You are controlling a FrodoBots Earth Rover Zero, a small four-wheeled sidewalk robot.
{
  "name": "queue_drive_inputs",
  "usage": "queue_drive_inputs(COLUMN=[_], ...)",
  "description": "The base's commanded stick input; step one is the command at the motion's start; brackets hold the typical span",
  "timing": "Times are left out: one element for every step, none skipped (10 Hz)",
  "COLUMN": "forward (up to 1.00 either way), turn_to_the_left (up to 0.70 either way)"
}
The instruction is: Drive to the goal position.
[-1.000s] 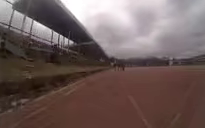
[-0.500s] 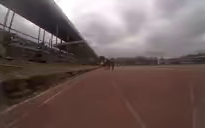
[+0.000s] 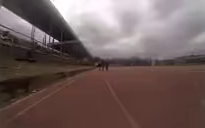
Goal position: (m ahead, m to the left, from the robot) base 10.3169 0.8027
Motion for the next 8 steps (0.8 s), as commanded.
queue_drive_inputs(forward=[1.0,1.0,1.0,1.0,1.0,1.0,1.0,1.0], turn_to_the_left=[0.0,0.0,0.0,0.0,0.0,0.0,0.0,0.0])
